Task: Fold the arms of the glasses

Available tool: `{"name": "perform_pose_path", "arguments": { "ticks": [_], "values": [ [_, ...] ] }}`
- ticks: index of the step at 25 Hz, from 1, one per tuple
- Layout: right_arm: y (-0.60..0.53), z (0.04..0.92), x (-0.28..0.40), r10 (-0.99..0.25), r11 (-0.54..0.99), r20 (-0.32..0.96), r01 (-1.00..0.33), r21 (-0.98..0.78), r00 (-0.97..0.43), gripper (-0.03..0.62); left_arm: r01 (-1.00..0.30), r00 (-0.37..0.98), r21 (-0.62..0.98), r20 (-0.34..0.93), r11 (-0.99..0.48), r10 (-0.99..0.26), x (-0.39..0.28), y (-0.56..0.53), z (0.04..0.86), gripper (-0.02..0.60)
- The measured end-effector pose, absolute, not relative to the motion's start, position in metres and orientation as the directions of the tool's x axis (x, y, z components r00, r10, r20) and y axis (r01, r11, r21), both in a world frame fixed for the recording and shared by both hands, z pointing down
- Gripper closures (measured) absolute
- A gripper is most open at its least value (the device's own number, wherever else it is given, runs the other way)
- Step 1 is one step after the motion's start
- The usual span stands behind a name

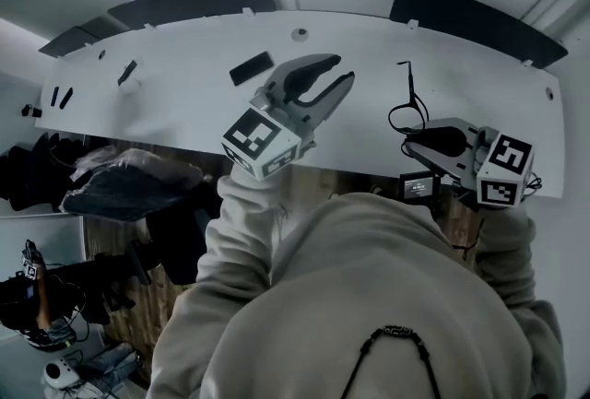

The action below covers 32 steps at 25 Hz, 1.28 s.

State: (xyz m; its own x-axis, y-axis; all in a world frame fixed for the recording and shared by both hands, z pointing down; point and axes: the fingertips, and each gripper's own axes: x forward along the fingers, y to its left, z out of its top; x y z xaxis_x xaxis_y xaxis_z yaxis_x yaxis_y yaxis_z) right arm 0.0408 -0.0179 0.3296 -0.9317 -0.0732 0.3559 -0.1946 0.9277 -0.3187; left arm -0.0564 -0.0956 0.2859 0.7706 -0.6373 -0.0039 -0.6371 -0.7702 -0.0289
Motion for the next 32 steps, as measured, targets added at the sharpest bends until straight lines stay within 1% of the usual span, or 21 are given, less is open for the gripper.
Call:
{"name": "perform_pose_path", "arguments": {
  "ticks": [1,3,4,10,16,18,20,22,25,27,32],
  "values": [
    [-0.014,0.326,0.039,-0.066,0.925,0.346,-0.187,-0.33,-0.936,0.534,-0.616,0.787,-0.041,-0.004,-0.786,-0.617,-0.051,-0.095,0.283,0.434],
    [-0.006,0.319,0.037,-0.053,0.919,0.324,-0.173,-0.354,-0.945,0.534,-0.581,0.813,-0.076,-0.004,-0.811,-0.582,-0.04,-0.094,0.28,0.395],
    [-0.002,0.316,0.035,-0.046,0.916,0.31,-0.164,-0.366,-0.95,0.534,-0.566,0.823,-0.101,0.0,-0.818,-0.568,-0.034,-0.094,0.28,0.386],
    [0.018,0.293,0.03,0.002,0.895,0.208,-0.091,-0.437,-0.978,0.534,-0.499,0.845,-0.263,0.063,-0.826,-0.531,0.0,-0.093,0.287,0.388],
    [0.029,0.277,0.032,0.025,0.891,0.165,-0.053,-0.451,-0.986,0.534,-0.461,0.854,-0.314,0.097,-0.83,-0.511,0.023,-0.093,0.291,0.391],
    [0.028,0.278,0.031,0.024,0.89,0.173,-0.058,-0.453,-0.985,0.534,-0.464,0.854,-0.33,0.08,-0.822,-0.514,0.025,-0.094,0.284,0.414],
    [0.027,0.28,0.032,0.018,0.887,0.181,-0.068,-0.456,-0.983,0.534,-0.471,0.852,-0.349,0.058,-0.81,-0.52,0.027,-0.093,0.274,0.461],
    [0.027,0.281,0.034,0.01,0.886,0.179,-0.074,-0.457,-0.984,0.534,-0.46,0.853,-0.375,0.063,-0.805,-0.518,0.03,-0.092,0.272,0.482],
    [0.026,0.279,0.034,0.001,0.89,0.18,-0.082,-0.449,-0.984,0.534,-0.444,0.861,-0.387,0.066,-0.808,-0.505,0.033,-0.088,0.272,0.532],
    [0.025,0.276,0.037,-0.008,0.893,0.18,-0.087,-0.441,-0.984,0.534,-0.441,0.864,-0.383,0.064,-0.812,-0.5,0.037,-0.087,0.271,0.549],
    [0.021,0.268,0.041,-0.034,0.906,0.167,-0.102,-0.412,-0.985,0.534,-0.424,0.882,-0.331,0.059,-0.843,-0.467,0.044,-0.083,0.272,0.559]
  ]
}}
